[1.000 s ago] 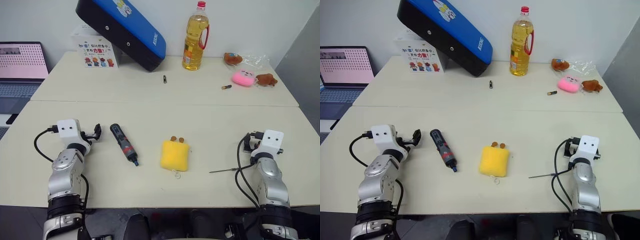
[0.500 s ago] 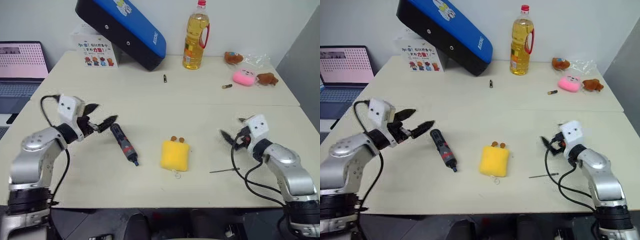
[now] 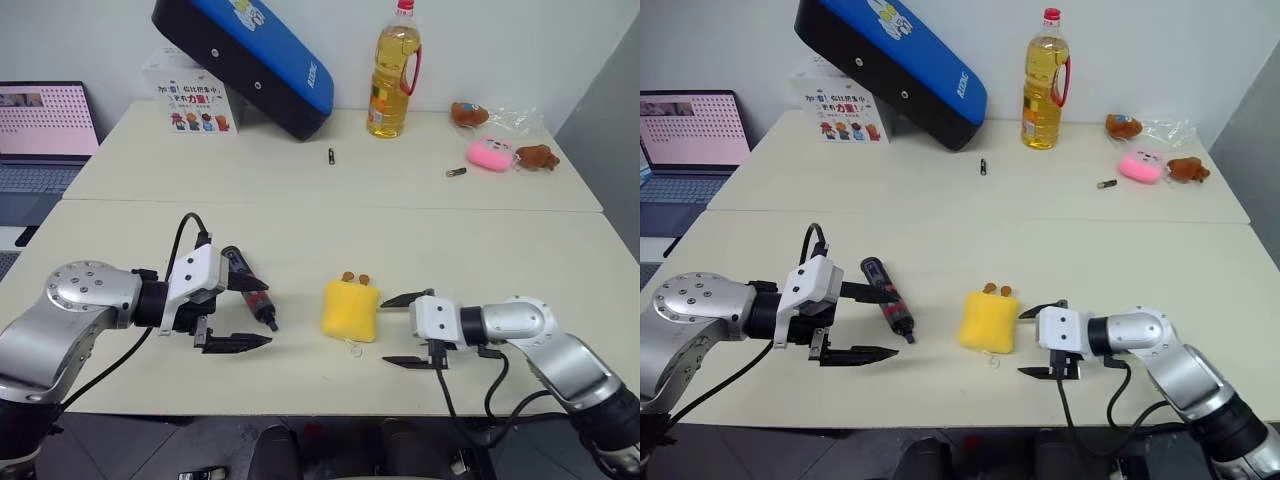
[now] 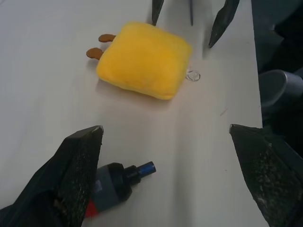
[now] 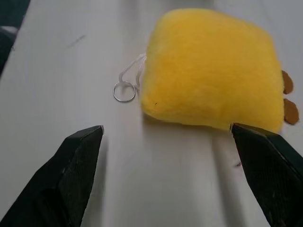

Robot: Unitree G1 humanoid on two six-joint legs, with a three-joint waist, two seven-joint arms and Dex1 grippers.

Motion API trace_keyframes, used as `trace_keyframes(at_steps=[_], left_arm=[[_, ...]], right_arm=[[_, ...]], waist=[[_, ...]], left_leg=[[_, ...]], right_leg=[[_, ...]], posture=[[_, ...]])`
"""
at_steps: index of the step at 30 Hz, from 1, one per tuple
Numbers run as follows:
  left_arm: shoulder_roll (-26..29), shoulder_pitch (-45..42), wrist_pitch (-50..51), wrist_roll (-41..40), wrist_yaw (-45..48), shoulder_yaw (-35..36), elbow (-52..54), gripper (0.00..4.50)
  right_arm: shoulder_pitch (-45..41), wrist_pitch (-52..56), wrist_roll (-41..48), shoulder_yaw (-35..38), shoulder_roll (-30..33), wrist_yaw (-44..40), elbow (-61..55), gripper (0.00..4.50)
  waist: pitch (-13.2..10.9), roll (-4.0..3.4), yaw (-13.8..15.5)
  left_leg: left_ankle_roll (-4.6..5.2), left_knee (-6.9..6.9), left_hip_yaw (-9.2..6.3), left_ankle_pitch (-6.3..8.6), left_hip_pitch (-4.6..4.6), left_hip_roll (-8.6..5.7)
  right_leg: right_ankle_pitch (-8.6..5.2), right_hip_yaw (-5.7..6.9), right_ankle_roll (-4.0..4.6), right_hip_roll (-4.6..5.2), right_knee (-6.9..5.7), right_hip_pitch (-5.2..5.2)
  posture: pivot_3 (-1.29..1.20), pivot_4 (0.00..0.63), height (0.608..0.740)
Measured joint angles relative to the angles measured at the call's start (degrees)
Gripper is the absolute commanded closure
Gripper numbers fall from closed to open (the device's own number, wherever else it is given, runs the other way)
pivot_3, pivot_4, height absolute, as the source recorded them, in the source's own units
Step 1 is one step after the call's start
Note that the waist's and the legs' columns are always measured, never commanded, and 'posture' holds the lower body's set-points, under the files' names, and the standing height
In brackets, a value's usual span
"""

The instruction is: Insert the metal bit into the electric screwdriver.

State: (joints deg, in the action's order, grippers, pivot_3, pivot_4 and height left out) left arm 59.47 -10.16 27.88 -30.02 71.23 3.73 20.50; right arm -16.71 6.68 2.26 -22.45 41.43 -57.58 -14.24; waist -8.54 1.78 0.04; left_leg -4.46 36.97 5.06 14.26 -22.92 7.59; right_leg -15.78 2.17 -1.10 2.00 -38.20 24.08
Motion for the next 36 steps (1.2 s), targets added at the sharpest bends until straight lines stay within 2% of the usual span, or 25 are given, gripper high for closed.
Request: trace_keyframes(at_steps=[12, 19, 25, 28, 36], left_arm=[[-1.27, 1.29, 0.03, -0.12, -2.09, 0.12, 2.25, 0.04], [-1.8, 1.19, -0.23, -0.03, -2.84, 0.12, 2.23, 0.04], [-1.92, 0.96, -0.75, -0.01, -3.06, 0.11, 2.21, 0.04], [-2.0, 0.73, -0.86, 0.06, -3.09, 0.11, 2.16, 0.0], [-2.35, 0.31, -1.07, 1.13, -3.14, 0.11, 2.13, 0.0]], right_arm=[[-3.55, 2.49, -0.3, 1.14, -10.0, 5.0, 2.52, 0.0], [-4.19, 3.79, -0.5, 3.53, -13.15, 9.11, 3.74, 0.0], [-4.16, 5.34, 0.6, 3.97, -13.56, 9.02, 3.78, 0.0], [-4.03, 5.25, 0.55, 3.85, -12.78, 8.62, 4.09, 0.46], [-3.77, 3.67, -1.45, 3.01, -12.46, 8.55, 7.08, 2.26]], waist=[[0.0, 0.0, 0.06], [0.0, 0.0, 0.05], [0.0, -0.01, 0.04], [0.0, 0.0, 0.03], [0.0, 0.0, 0.03]], left_leg=[[0.0, 0.04, 0.01, 0.0, 0.04, 0.04], [0.0, 0.04, -0.02, 0.0, 0.13, 0.05], [0.0, 0.04, -0.02, 0.0, 0.14, 0.06], [0.0, 0.04, -0.03, 0.0, 0.14, 0.06], [0.0, 0.04, -0.03, 0.0, 0.14, 0.06]], right_leg=[[-0.08, -0.03, 0.12, -0.03, -0.32, 0.08], [-0.22, 0.0, 0.29, -0.05, -0.61, 0.12], [-0.23, 0.0, 0.3, -0.05, -0.64, 0.12], [-0.24, -0.01, 0.3, -0.05, -0.64, 0.12], [-0.24, -0.01, 0.31, -0.06, -0.66, 0.13]], posture=[[0.0, 0.15, 0.74], [0.0, 0.15, 0.74], [0.0, 0.15, 0.74], [0.0, 0.15, 0.74], [0.0, 0.15, 0.74]])
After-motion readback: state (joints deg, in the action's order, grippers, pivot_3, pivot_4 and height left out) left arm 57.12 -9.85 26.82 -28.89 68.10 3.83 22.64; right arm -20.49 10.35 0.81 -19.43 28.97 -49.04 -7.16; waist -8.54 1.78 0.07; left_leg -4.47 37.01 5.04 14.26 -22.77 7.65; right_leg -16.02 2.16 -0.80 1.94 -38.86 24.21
